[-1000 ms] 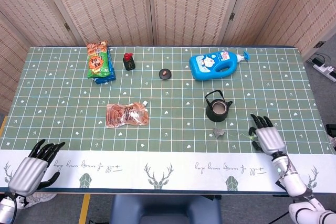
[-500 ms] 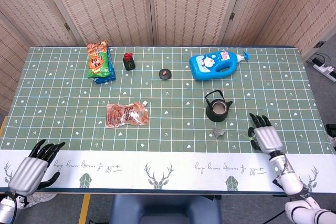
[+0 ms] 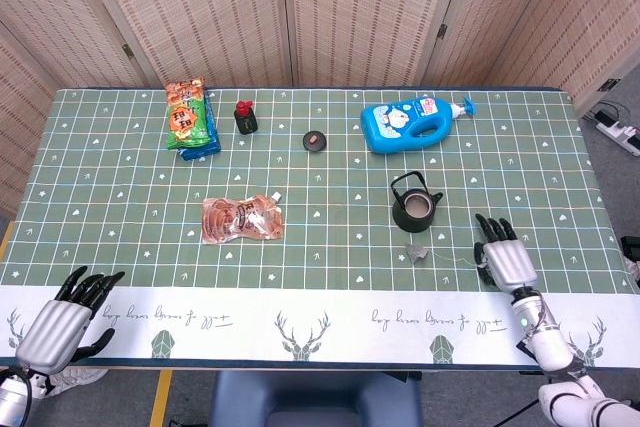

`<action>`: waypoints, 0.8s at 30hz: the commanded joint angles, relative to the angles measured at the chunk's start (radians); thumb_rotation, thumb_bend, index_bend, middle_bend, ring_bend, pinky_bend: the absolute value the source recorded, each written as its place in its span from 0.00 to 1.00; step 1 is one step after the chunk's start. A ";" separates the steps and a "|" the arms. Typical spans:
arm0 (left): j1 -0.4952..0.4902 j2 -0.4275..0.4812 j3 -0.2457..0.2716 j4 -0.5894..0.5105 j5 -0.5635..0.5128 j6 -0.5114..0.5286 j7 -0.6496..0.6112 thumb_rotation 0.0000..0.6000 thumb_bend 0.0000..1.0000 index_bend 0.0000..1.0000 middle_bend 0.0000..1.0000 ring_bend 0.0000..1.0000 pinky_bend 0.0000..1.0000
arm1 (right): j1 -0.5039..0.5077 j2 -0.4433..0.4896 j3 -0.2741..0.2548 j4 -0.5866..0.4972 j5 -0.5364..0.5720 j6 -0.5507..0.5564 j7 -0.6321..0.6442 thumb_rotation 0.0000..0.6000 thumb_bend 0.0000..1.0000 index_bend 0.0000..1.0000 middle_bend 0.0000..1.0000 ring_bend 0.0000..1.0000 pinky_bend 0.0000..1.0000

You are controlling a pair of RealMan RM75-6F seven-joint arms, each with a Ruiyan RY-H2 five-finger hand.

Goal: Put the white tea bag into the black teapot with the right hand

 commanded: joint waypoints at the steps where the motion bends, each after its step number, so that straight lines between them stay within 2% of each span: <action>1: 0.000 0.000 0.001 0.002 0.002 0.002 -0.003 1.00 0.32 0.00 0.14 0.11 0.01 | -0.003 -0.003 0.002 0.004 -0.004 0.012 0.006 1.00 0.43 0.73 0.01 0.03 0.00; 10: 0.002 -0.001 0.003 0.005 0.010 0.010 -0.005 1.00 0.32 0.00 0.14 0.10 0.01 | -0.012 0.006 0.002 0.001 -0.024 0.055 0.013 1.00 0.43 0.77 0.04 0.04 0.00; 15: 0.002 -0.002 0.003 0.005 0.010 0.009 -0.001 1.00 0.32 0.00 0.14 0.10 0.02 | -0.013 0.034 0.012 -0.045 -0.041 0.094 0.028 1.00 0.43 0.77 0.04 0.04 0.00; 19: 0.002 -0.004 0.002 0.003 0.007 0.006 0.004 1.00 0.32 0.00 0.14 0.10 0.02 | -0.010 0.088 0.036 -0.136 -0.061 0.152 0.018 1.00 0.43 0.77 0.04 0.05 0.00; 24: 0.000 -0.007 0.002 0.002 0.004 0.000 0.011 1.00 0.32 0.00 0.14 0.10 0.01 | 0.001 0.182 0.079 -0.302 -0.057 0.197 -0.075 1.00 0.43 0.77 0.05 0.05 0.00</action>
